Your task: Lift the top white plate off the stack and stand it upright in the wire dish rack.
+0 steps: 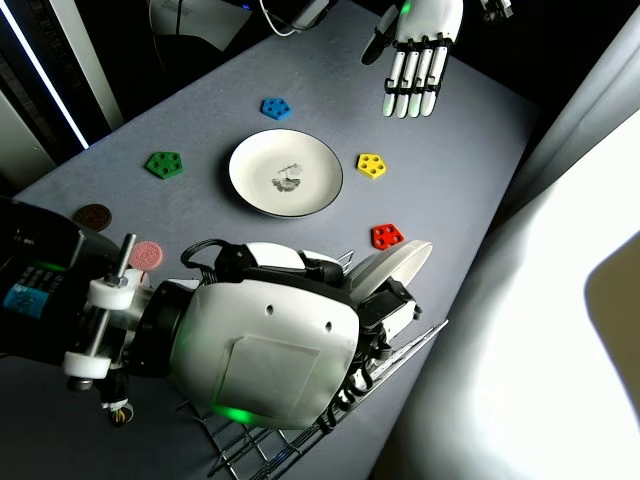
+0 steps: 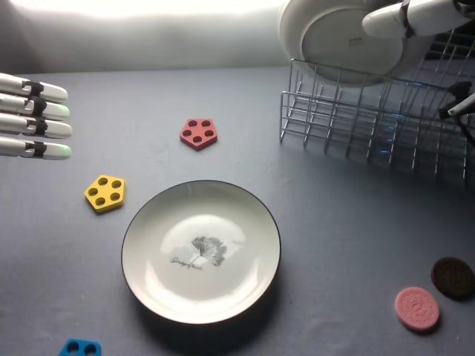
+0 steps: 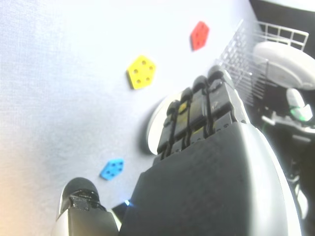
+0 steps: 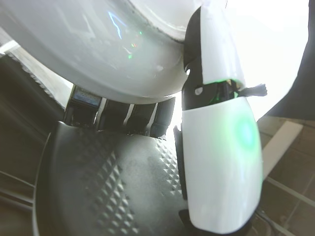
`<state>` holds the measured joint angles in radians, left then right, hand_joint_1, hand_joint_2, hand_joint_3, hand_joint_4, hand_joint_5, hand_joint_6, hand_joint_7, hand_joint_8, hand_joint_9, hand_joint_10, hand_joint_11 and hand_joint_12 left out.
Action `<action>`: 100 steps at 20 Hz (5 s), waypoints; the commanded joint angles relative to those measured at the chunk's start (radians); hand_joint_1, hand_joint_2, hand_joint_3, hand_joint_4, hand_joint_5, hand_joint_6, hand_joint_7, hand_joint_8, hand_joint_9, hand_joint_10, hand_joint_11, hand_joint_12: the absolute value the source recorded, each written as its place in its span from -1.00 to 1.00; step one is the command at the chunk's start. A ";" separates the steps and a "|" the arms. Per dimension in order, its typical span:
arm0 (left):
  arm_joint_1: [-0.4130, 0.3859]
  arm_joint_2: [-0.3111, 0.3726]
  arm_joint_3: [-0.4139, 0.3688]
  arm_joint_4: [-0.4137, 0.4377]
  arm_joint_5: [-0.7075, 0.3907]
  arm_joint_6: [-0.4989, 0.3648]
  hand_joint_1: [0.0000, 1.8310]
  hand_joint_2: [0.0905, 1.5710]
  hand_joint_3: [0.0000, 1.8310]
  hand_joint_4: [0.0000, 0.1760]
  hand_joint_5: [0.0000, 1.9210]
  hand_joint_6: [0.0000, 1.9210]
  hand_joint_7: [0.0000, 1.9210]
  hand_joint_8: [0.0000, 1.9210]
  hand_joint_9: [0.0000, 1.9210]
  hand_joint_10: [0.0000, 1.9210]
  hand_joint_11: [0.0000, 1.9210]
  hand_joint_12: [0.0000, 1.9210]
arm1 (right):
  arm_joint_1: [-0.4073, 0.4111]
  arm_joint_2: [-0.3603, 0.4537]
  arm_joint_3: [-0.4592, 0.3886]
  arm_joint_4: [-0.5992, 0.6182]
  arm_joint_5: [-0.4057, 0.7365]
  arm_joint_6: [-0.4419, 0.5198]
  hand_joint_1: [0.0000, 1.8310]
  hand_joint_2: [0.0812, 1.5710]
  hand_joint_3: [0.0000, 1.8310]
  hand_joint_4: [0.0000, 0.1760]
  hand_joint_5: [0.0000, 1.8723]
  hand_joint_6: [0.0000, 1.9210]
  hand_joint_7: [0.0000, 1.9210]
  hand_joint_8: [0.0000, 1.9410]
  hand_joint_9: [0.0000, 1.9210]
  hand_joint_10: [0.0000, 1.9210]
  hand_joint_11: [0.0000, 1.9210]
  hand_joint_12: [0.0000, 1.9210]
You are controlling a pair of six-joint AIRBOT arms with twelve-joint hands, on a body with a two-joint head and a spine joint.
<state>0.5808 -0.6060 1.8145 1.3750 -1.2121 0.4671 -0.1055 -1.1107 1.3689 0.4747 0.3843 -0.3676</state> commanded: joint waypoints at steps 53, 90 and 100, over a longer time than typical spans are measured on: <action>-0.020 0.009 -0.003 -0.079 -0.055 -0.002 -0.99 0.06 -1.00 -1.00 -1.00 -1.00 -1.00 -1.00 -1.00 -1.00 -1.00 -1.00 | -0.050 0.036 0.053 0.005 0.127 0.050 0.52 0.32 -1.00 -1.00 -0.08 0.17 0.15 -0.31 0.23 -0.16 0.28 -0.81; -0.018 0.019 -0.016 -0.146 -0.130 -0.021 -1.00 0.06 -1.00 -1.00 -1.00 -1.00 -1.00 -1.00 -1.00 -1.00 -0.98 -0.99 | -0.113 0.011 0.098 -0.349 0.366 0.068 -0.03 0.13 -1.00 -1.00 -0.47 -1.00 -0.47 -1.00 -0.48 -1.00 -0.42 -1.00; -0.018 0.019 -0.017 -0.170 -0.156 -0.029 -1.00 0.06 -1.00 -1.00 -1.00 -1.00 -1.00 -1.00 -1.00 -1.00 -1.00 -1.00 | -0.111 0.012 0.082 -0.650 0.521 0.055 -0.11 0.15 -1.00 -1.00 -0.61 -1.00 -0.62 -1.00 -0.61 -1.00 -0.50 -1.00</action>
<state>0.5838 -0.6003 1.7988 1.2903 -1.3148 0.4370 -0.2256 -1.1137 1.4479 -0.2367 0.7868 -0.3153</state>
